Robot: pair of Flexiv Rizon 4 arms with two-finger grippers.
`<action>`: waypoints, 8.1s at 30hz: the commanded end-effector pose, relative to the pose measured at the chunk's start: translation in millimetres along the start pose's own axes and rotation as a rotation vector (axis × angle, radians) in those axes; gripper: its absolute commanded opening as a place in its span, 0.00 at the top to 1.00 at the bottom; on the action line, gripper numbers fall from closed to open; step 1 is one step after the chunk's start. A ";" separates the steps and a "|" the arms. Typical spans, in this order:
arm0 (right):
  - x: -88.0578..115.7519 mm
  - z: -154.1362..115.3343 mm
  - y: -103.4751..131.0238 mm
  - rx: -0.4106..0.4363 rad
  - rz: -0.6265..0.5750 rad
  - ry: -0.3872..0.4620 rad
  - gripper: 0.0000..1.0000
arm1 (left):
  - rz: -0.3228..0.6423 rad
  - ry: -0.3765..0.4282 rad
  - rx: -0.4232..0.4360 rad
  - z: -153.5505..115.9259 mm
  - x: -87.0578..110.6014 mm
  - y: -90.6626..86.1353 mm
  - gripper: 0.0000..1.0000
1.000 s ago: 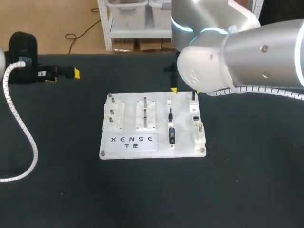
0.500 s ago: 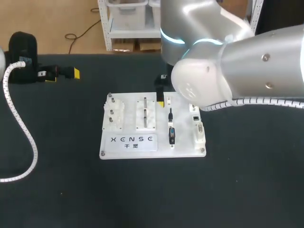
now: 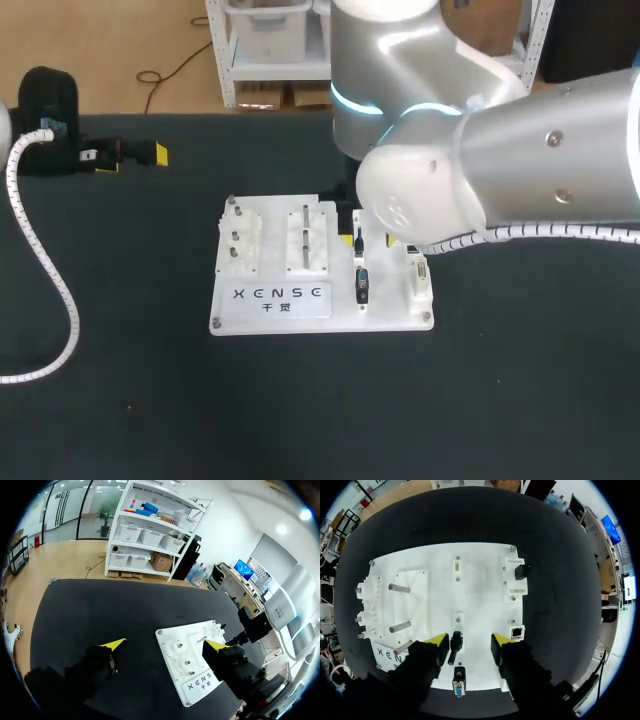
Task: Insert the USB connector, Ethernet cable, and multi-pin plug into their matching sockets one by one.
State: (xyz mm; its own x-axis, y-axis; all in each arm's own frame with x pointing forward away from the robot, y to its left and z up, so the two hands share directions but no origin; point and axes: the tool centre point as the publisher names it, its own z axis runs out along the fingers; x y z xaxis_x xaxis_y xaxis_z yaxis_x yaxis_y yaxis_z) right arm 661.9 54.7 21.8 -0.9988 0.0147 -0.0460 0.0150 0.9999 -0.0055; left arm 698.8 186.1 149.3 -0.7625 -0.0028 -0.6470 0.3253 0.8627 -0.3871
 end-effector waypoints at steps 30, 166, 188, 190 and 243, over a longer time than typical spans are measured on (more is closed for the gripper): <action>6.4 -35.7 -40.2 -0.026 0.022 -0.067 1.00 | -0.001 0.006 -0.007 0.0 -1.2 -1.3 0.00; 61.1 -9.2 11.5 0.004 -0.025 0.010 0.00 | -0.001 0.006 -0.007 0.0 -1.2 -1.3 0.00; 69.5 -0.8 14.0 0.016 0.008 0.019 0.50 | -0.001 0.006 -0.007 0.0 -1.2 -1.3 0.00; 70.2 0.0 14.2 0.016 0.009 0.021 0.53 | -0.001 0.006 -0.007 0.0 -1.2 -1.3 0.00; 76.5 -53.4 -58.1 0.038 0.108 -0.148 1.00 | -0.001 0.006 -0.007 0.0 -1.2 -1.3 0.00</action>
State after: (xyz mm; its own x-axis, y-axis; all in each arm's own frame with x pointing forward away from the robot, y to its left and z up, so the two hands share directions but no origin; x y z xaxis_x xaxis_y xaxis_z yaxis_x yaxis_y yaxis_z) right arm 584.0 -0.6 75.0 -0.9790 0.1160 -0.1679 0.1232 0.9918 -0.0332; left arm 698.8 186.1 149.3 -0.7625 -0.0028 -0.6470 0.3253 0.8627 -0.3871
